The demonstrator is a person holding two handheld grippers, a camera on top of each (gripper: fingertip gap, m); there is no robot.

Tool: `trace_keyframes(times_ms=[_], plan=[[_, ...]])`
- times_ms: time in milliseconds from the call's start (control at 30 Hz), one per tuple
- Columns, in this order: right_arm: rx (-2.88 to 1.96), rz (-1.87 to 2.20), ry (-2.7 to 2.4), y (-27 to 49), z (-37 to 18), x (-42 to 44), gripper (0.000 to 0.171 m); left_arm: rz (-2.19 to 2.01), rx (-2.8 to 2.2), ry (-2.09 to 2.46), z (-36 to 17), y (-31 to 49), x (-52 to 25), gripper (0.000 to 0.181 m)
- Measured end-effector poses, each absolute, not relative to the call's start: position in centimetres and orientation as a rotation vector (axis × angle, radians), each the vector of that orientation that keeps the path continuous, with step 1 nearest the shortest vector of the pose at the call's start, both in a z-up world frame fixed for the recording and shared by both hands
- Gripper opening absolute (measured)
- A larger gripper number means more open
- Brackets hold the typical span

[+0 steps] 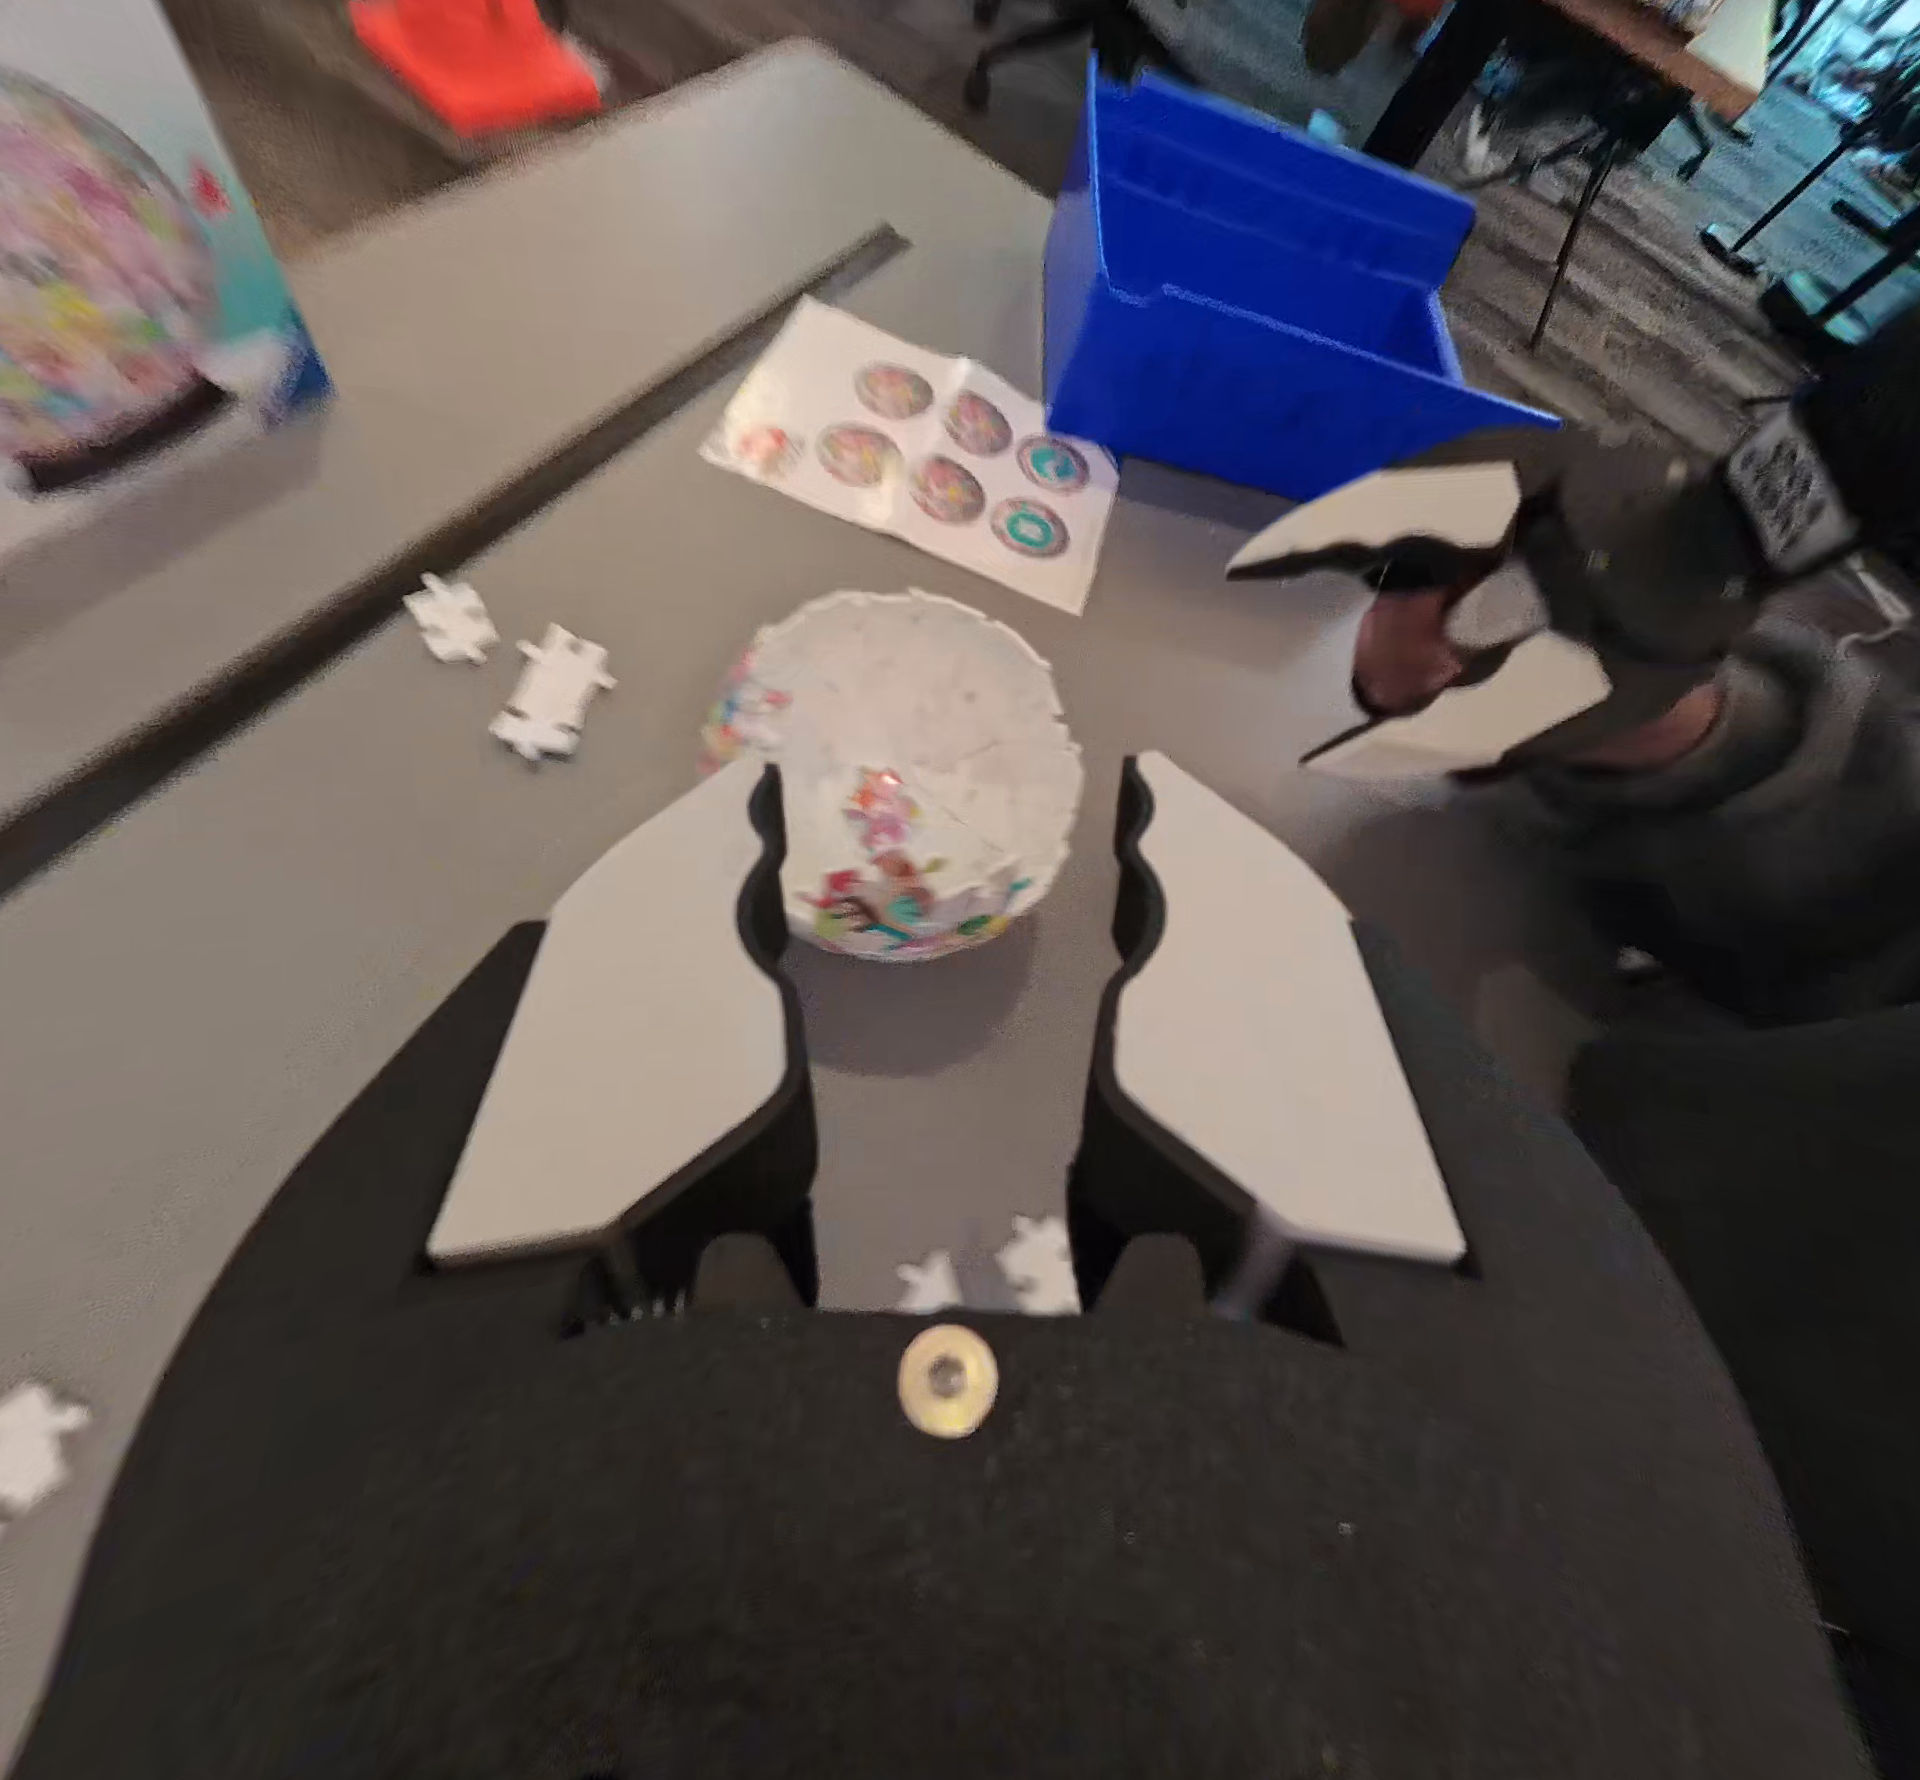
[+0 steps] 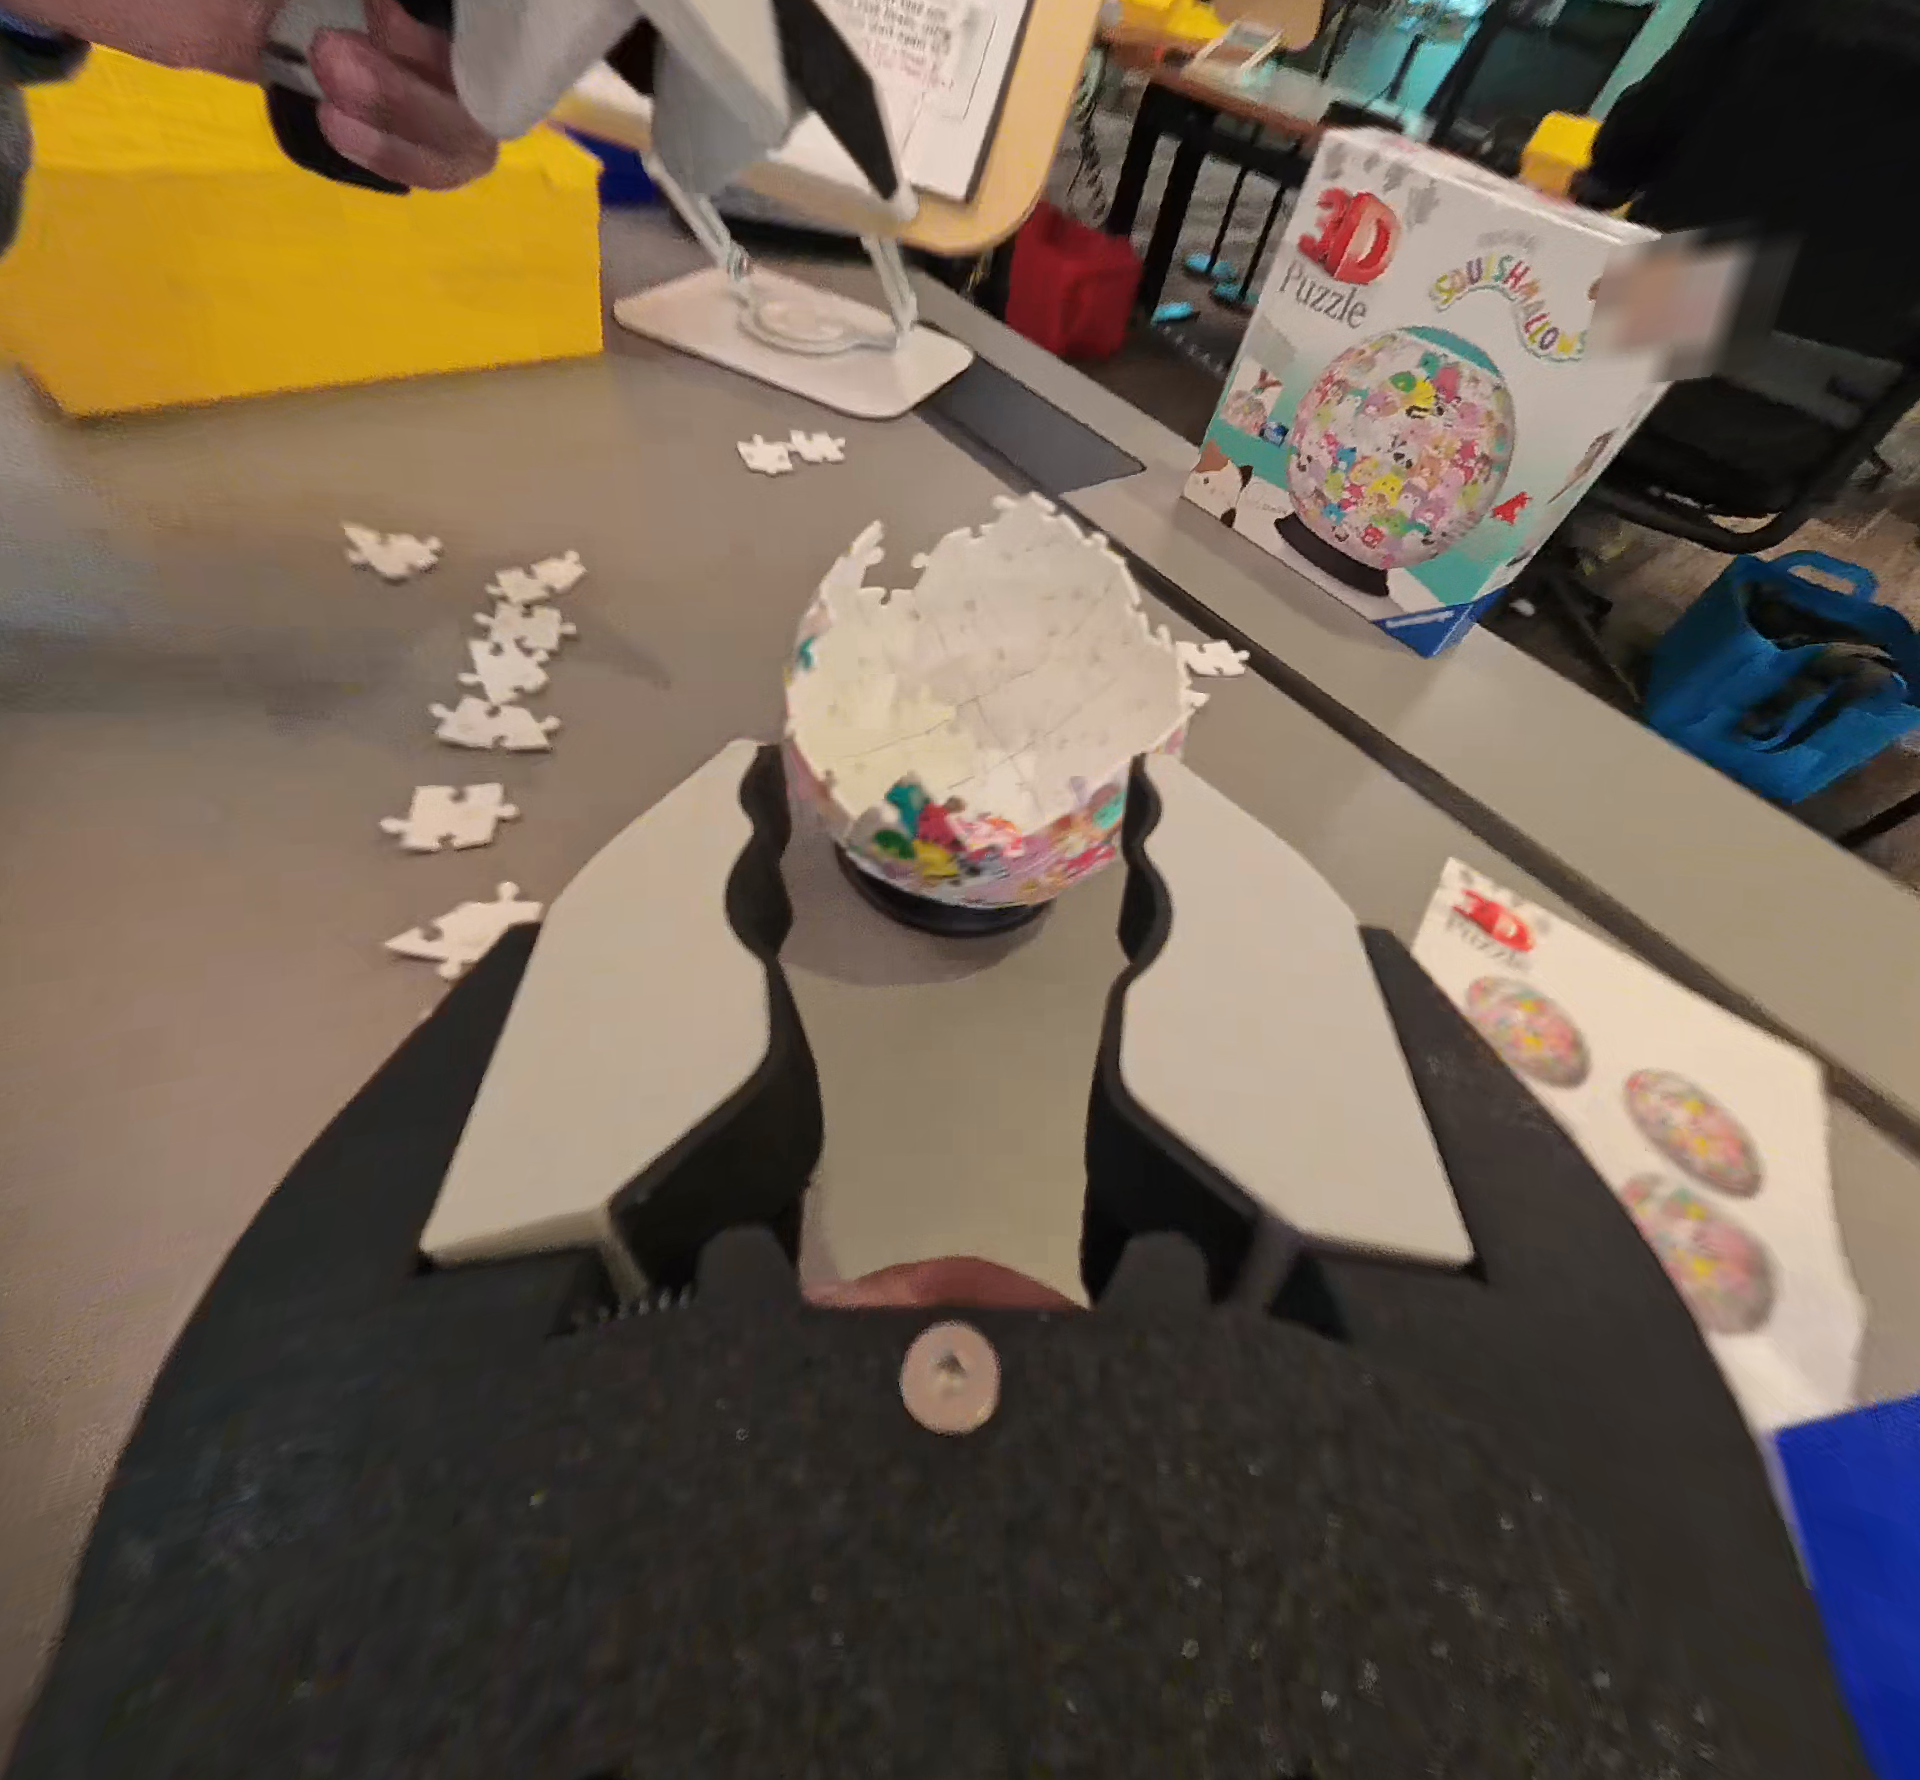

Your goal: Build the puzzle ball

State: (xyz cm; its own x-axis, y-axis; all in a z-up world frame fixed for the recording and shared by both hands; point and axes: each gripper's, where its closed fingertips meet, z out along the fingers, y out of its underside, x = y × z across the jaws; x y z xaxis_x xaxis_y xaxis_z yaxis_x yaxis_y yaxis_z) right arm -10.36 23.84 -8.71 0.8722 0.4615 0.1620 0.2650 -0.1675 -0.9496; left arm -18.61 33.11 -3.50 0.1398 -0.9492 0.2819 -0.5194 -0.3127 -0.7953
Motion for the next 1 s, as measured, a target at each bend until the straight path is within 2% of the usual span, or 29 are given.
trace_keyframes(times_ms=[133, 267, 333, 433, 533, 800, 1000], plan=[[-1.720, 0.271, -0.446, 21.4, -10.7, -11.4, 0.061, -1.038, -2.210, 1.515, -5.0, 29.7, -14.8, 0.050], [-1.741, 0.292, -0.484, 19.9, -11.6, -11.9, 0.065, -0.718, -2.433, 1.692, -9.3, 30.5, -12.7, 0.040], [-1.702, 0.263, -0.489, 19.3, -10.2, -11.5, 0.070, -0.562, -2.562, 1.754, -11.7, 31.0, -12.6, 0.040], [-1.606, 0.330, -0.412, 18.4, -8.3, -10.9, 0.063, -0.380, -2.707, 1.765, -13.9, 31.3, -12.6, 0.034], [-1.630, 0.420, -0.382, 18.3, -8.5, -10.7, 0.065, -0.260, -2.788, 1.744, -15.0, 31.3, -12.4, 0.034], [-1.620, 0.441, -0.421, 17.8, -8.3, -11.0, 0.067, -0.142, -2.870, 1.598, -15.9, 31.5, -11.5, 0.035], [-1.638, 0.420, -0.426, 17.8, -8.6, -10.5, 0.067, -0.375, -2.592, 1.555, -11.2, 30.2, -10.0, 0.050]])
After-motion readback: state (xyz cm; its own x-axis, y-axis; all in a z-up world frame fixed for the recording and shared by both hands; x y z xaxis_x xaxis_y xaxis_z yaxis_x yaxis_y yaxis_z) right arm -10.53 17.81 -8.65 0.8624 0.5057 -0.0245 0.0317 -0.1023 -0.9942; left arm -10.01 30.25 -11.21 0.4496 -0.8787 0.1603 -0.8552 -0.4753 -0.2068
